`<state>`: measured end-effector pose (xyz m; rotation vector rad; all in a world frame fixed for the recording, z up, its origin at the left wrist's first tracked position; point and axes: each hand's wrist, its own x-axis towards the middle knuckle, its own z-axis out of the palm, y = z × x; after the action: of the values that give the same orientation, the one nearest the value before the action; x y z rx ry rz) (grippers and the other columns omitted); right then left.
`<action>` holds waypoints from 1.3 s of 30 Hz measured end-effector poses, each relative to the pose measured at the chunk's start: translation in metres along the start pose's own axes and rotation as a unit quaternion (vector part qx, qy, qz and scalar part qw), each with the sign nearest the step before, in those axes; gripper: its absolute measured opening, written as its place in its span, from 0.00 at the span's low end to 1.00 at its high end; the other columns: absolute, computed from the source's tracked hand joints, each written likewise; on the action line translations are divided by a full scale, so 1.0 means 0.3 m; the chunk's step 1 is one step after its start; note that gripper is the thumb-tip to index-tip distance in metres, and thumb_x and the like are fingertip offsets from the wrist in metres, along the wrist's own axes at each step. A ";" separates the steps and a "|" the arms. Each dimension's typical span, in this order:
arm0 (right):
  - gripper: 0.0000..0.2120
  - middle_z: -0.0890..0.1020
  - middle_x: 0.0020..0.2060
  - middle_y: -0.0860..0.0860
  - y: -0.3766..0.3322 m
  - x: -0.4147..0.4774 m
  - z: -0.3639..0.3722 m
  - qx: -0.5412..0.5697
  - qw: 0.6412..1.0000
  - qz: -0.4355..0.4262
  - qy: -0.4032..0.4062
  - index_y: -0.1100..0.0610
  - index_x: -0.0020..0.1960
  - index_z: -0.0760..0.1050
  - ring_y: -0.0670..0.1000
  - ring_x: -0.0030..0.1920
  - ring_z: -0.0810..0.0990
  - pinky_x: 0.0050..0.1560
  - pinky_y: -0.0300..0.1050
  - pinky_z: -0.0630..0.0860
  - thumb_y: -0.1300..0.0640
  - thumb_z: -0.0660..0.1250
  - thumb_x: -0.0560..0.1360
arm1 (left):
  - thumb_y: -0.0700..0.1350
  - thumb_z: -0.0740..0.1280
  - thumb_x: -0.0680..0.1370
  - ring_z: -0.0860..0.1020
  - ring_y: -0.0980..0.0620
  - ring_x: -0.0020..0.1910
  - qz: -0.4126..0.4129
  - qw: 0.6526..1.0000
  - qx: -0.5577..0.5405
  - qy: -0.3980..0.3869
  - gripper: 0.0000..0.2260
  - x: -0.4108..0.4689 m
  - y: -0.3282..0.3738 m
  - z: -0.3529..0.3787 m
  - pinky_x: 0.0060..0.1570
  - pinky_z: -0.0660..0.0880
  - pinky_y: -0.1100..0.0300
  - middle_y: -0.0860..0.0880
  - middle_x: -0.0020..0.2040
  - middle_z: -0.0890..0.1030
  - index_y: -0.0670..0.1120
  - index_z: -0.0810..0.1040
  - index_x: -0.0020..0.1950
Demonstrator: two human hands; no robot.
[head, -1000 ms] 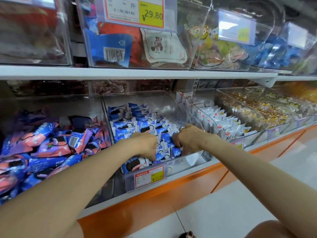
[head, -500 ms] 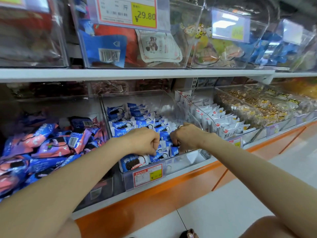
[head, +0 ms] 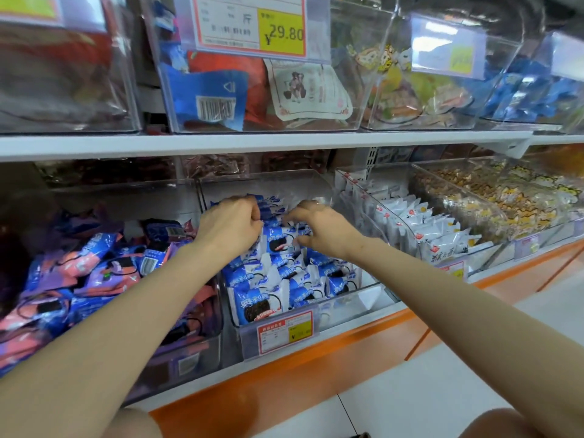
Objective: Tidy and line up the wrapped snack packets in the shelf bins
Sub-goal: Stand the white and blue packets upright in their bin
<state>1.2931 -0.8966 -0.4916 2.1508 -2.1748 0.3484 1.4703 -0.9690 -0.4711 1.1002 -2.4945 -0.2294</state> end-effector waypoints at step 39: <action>0.13 0.82 0.41 0.53 0.071 -0.256 -0.206 0.018 0.989 0.084 -0.123 0.57 0.54 0.80 0.46 0.36 0.75 0.37 0.31 0.68 0.69 0.66 0.72 | 0.51 0.71 0.74 0.76 0.52 0.43 0.134 0.933 -0.141 -0.303 0.13 -0.042 0.234 0.176 0.47 0.73 0.56 0.52 0.41 0.79 0.45 0.76 0.52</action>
<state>1.2667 -0.8089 -0.4496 2.1358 -2.5088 0.1360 1.4085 -0.9128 -0.5012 0.6177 -2.9694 -0.9369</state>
